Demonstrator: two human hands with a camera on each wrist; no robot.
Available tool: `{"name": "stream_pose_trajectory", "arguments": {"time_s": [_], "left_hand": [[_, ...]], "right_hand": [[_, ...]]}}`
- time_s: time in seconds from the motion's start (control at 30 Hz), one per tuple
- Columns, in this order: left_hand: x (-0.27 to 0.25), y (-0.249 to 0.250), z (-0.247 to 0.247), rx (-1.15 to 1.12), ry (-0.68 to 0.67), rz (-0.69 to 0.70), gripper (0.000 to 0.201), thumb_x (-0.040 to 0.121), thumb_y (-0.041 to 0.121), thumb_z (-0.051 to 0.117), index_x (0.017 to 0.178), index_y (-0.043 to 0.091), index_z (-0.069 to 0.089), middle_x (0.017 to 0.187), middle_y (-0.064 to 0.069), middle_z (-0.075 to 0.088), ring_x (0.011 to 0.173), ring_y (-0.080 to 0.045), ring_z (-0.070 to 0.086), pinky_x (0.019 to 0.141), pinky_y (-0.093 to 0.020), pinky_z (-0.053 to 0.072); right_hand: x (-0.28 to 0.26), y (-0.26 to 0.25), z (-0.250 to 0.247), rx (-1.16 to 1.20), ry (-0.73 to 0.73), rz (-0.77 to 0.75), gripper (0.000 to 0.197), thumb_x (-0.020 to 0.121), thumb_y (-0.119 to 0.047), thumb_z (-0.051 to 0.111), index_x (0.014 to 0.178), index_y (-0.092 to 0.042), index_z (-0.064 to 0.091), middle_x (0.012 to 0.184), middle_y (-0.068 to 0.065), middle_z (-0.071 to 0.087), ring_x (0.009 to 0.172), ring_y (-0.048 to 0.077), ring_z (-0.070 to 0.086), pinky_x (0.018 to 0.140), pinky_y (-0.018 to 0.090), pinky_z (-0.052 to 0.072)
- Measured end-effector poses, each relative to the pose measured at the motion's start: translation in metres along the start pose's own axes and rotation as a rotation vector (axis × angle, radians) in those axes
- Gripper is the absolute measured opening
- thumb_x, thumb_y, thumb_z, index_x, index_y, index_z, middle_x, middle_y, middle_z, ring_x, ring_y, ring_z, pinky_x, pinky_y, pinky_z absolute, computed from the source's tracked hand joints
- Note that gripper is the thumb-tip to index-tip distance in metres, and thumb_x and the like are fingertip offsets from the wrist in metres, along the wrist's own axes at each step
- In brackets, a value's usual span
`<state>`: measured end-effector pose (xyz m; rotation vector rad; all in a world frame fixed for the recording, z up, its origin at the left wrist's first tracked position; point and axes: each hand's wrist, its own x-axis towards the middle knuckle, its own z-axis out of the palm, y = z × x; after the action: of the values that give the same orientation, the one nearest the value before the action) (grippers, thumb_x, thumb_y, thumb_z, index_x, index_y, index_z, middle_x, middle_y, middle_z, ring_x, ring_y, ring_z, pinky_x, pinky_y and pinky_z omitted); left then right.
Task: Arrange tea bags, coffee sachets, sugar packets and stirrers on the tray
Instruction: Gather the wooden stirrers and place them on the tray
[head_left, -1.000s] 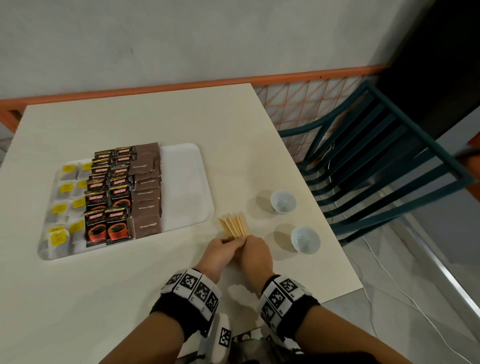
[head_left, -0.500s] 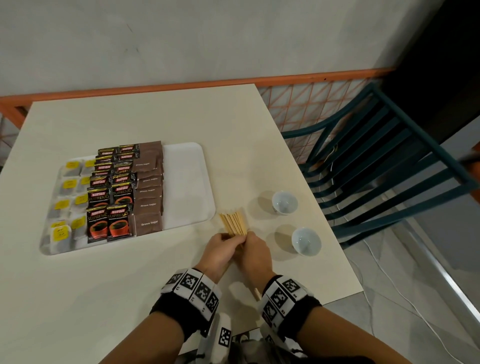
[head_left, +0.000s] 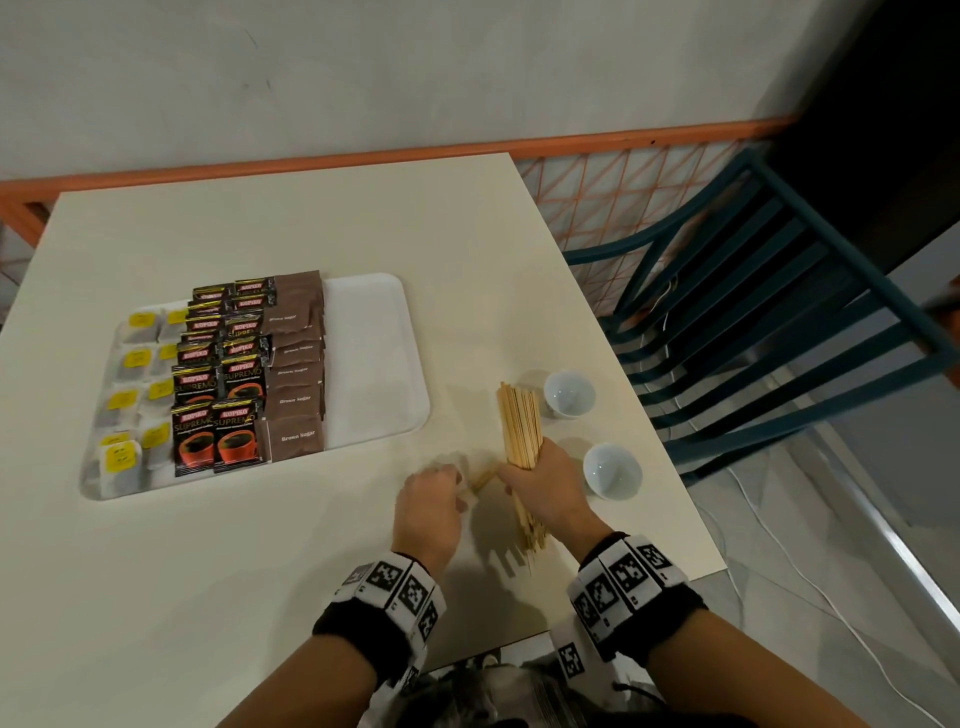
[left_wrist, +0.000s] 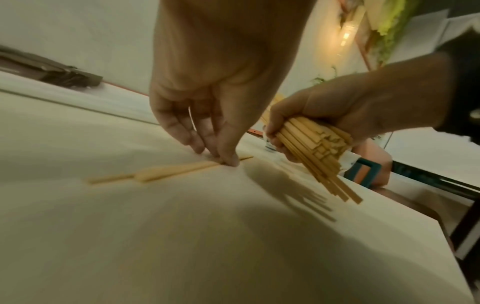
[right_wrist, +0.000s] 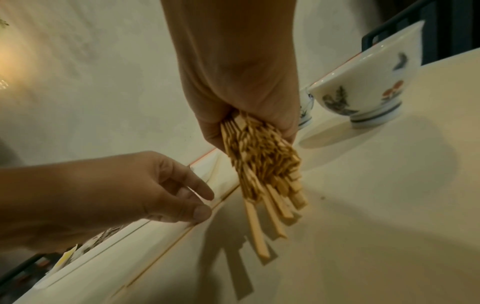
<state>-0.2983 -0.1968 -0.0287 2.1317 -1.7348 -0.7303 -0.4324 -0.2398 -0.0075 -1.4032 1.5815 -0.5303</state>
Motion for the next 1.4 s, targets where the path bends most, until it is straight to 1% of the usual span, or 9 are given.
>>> {"name": "stream_pose_trajectory", "arguments": {"time_s": [0.2, 0.37, 0.57, 0.7, 0.87, 1.1, 1.2, 1.3, 1.4], "left_hand": [[-0.005, -0.013, 0.005, 0.049, 0.001, 0.091, 0.024, 0.09, 0.003, 0.045, 0.095, 0.0, 0.068, 0.104, -0.011, 0.057, 0.087, -0.025, 0.057, 0.081, -0.038, 0.047], [-0.005, -0.015, -0.005, 0.25, -0.06, 0.169, 0.023, 0.093, 0.011, 0.042, 0.108, 0.005, 0.058, 0.113, -0.009, 0.053, 0.098, -0.024, 0.053, 0.085, -0.032, 0.042], [0.001, -0.022, -0.042, -0.421, 0.125, -0.018, 0.002, 0.086, 0.01, 0.06, 0.085, 0.011, 0.059, 0.088, 0.0, 0.054, 0.072, -0.007, 0.054, 0.066, -0.005, 0.041], [-0.003, -0.009, -0.064, -0.934, 0.046, -0.172, 0.004, 0.089, 0.009, 0.058, 0.09, 0.012, 0.061, 0.084, -0.003, 0.063, 0.077, -0.012, 0.061, 0.07, -0.016, 0.051], [-0.017, -0.007, -0.073, -1.164, 0.074, -0.179, 0.009, 0.088, 0.003, 0.057, 0.09, 0.007, 0.065, 0.087, -0.005, 0.068, 0.074, -0.009, 0.066, 0.068, -0.019, 0.054], [-0.035, -0.015, -0.086, -0.706, 0.351, -0.005, 0.017, 0.08, -0.001, 0.066, 0.076, 0.015, 0.072, 0.086, 0.003, 0.061, 0.081, 0.003, 0.059, 0.07, -0.007, 0.046], [-0.039, -0.02, -0.109, -0.379, 0.503, 0.107, 0.009, 0.081, 0.01, 0.066, 0.081, 0.011, 0.074, 0.084, 0.012, 0.061, 0.085, 0.003, 0.056, 0.072, -0.004, 0.043], [-0.038, -0.024, -0.134, -0.297, 0.58, 0.092, 0.032, 0.083, 0.029, 0.052, 0.105, 0.015, 0.069, 0.101, 0.013, 0.058, 0.094, 0.001, 0.054, 0.079, -0.017, 0.049], [-0.032, -0.017, -0.146, -0.306, 0.59, 0.214, 0.046, 0.091, 0.035, 0.038, 0.131, 0.019, 0.05, 0.126, 0.009, 0.05, 0.118, 0.002, 0.044, 0.098, -0.016, 0.037]], "right_hand": [[-0.006, 0.004, 0.005, 0.074, -0.034, 0.041, 0.011, 0.079, -0.014, 0.061, 0.081, -0.008, 0.052, 0.065, 0.002, 0.053, 0.06, 0.016, 0.053, 0.055, 0.025, 0.048], [-0.008, 0.0, 0.006, 0.11, -0.06, 0.008, 0.011, 0.079, -0.011, 0.06, 0.076, -0.01, 0.05, 0.065, 0.0, 0.051, 0.06, 0.013, 0.05, 0.053, 0.02, 0.045], [-0.011, -0.011, 0.01, 0.211, -0.204, -0.072, 0.019, 0.081, -0.011, 0.061, 0.098, -0.007, 0.055, 0.082, 0.004, 0.057, 0.079, 0.016, 0.057, 0.07, 0.025, 0.051], [-0.016, -0.028, 0.017, 0.362, -0.381, -0.151, 0.019, 0.078, -0.016, 0.066, 0.097, -0.019, 0.062, 0.083, -0.001, 0.064, 0.083, 0.014, 0.062, 0.077, 0.026, 0.052], [-0.018, -0.04, 0.03, 0.435, -0.459, -0.18, 0.034, 0.082, -0.013, 0.068, 0.115, -0.016, 0.061, 0.099, -0.003, 0.069, 0.094, 0.01, 0.065, 0.083, 0.025, 0.053], [-0.02, -0.054, 0.056, 0.418, -0.416, -0.24, 0.023, 0.079, 0.005, 0.063, 0.099, -0.006, 0.06, 0.083, 0.001, 0.064, 0.077, 0.01, 0.063, 0.066, 0.016, 0.051], [-0.019, -0.066, 0.069, 0.47, -0.404, -0.313, 0.022, 0.083, 0.005, 0.06, 0.089, -0.016, 0.058, 0.075, -0.004, 0.06, 0.065, -0.002, 0.059, 0.062, 0.013, 0.047], [-0.014, -0.072, 0.082, 0.428, -0.373, -0.438, 0.027, 0.082, -0.006, 0.066, 0.09, -0.029, 0.057, 0.076, -0.009, 0.061, 0.068, -0.001, 0.058, 0.065, 0.015, 0.047], [-0.013, -0.081, 0.096, 0.461, -0.385, -0.488, 0.022, 0.079, -0.021, 0.069, 0.093, -0.032, 0.056, 0.077, -0.017, 0.064, 0.072, 0.001, 0.059, 0.067, 0.022, 0.049]]}}
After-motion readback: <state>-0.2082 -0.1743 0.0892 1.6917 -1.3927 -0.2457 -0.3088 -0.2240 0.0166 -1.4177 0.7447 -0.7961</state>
